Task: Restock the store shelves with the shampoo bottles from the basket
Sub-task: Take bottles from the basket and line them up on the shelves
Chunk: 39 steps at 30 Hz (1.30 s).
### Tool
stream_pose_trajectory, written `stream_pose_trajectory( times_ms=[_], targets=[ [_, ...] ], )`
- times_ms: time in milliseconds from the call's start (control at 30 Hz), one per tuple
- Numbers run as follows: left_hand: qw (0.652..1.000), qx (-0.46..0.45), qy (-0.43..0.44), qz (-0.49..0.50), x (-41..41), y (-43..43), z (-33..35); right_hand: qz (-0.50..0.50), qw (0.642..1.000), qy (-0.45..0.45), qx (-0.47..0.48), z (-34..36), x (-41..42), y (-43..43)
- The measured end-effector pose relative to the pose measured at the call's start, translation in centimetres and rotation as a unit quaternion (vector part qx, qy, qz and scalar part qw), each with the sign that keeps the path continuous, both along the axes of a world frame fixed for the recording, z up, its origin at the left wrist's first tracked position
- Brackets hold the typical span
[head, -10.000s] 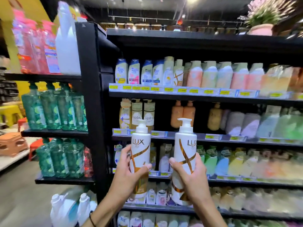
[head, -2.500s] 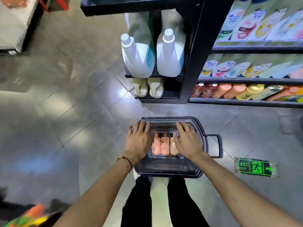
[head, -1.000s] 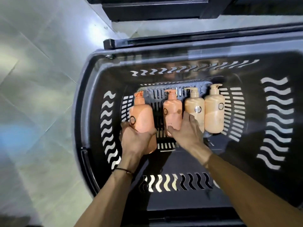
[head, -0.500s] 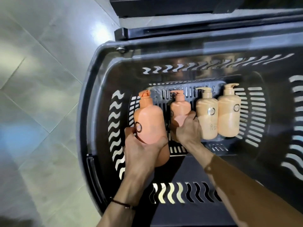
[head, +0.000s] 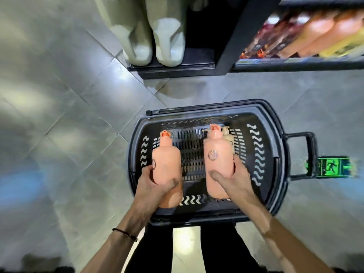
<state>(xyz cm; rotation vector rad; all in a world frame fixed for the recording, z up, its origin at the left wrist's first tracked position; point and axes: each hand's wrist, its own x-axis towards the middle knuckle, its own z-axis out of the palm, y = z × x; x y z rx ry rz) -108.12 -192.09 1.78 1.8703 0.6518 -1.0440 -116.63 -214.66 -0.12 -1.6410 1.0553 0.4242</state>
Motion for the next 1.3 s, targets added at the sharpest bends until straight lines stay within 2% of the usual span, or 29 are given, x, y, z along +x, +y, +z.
stream_pose_trajectory(
  times_ms=[133, 333, 667, 800, 1033, 1300],
  targets=[
    [0.998, -0.048, -0.015, 0.024, 0.6, -2.0, 9.0, -0.035, 0.998, -0.052, 0.022, 9.6, 0.3, -1.3],
    [0.984, -0.144, -0.102, 0.026, 2.4, -6.9, 24.2, -0.060, 0.986, -0.154, 0.030, 24.9, 2.7, -3.5],
    [0.945, -0.175, -0.273, 0.051, 4.4, -12.6, 43.7, -0.002, 0.950, -0.309, 0.053, 46.1, 5.2, -9.2],
    [0.925, -0.176, -0.329, 0.069, 4.0, -13.2, 49.1, -0.003, 0.931, -0.358, 0.073, 51.7, 4.9, -10.6],
    [0.891, -0.220, -0.391, 0.066, 3.1, -12.4, 55.6, -0.004, 0.910, -0.415, 0.008, 58.4, 3.2, -9.8],
    [0.853, -0.285, -0.433, 0.053, 1.3, -11.9, 62.1, -0.032, 0.880, -0.473, -0.015, 64.7, 0.3, -8.2]
  ],
)
